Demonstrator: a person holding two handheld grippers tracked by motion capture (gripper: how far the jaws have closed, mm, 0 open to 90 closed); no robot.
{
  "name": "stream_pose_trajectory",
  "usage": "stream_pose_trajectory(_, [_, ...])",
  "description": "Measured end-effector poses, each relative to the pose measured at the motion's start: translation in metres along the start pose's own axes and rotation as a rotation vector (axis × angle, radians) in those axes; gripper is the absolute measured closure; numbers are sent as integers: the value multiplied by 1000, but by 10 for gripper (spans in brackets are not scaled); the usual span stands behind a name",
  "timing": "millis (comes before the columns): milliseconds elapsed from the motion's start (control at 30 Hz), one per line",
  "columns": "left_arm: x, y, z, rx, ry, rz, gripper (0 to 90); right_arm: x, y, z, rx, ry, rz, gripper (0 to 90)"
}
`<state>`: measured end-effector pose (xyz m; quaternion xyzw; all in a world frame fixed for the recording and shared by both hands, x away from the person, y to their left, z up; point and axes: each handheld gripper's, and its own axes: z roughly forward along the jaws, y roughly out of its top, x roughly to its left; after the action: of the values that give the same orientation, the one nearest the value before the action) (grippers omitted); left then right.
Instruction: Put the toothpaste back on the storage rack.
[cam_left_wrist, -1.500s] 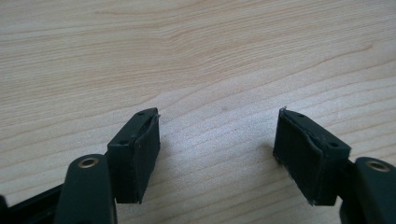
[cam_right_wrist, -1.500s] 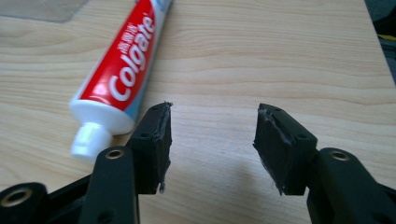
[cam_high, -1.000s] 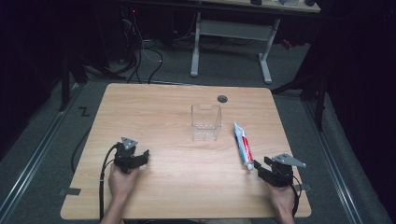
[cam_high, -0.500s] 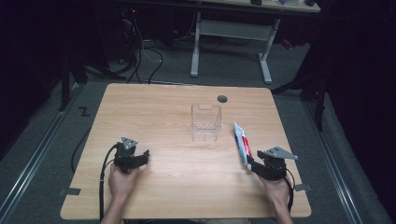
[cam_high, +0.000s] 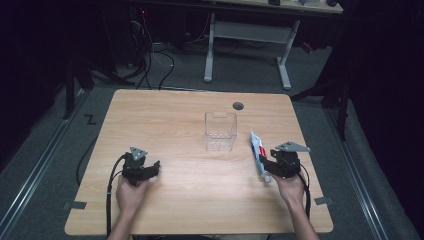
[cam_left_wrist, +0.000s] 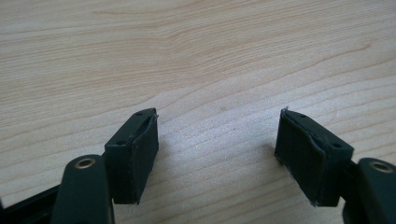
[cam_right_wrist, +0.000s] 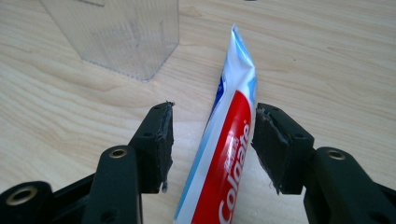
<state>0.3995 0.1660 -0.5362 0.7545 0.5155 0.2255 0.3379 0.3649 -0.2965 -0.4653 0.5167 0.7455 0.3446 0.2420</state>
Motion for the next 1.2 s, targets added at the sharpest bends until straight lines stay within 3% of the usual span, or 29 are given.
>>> stream_pose_trajectory(467, [0,0,0,0,-1,0,302,-12,26,36,106,-28,15,438])
stream_pose_trajectory(767, [0,0,0,0,-2,0,301,-15,38,73,209,-42,25,436])
stream_pose_trajectory(1200, [0,0,0,0,-2,1,299,-14,45,95,290,-70,29,460])
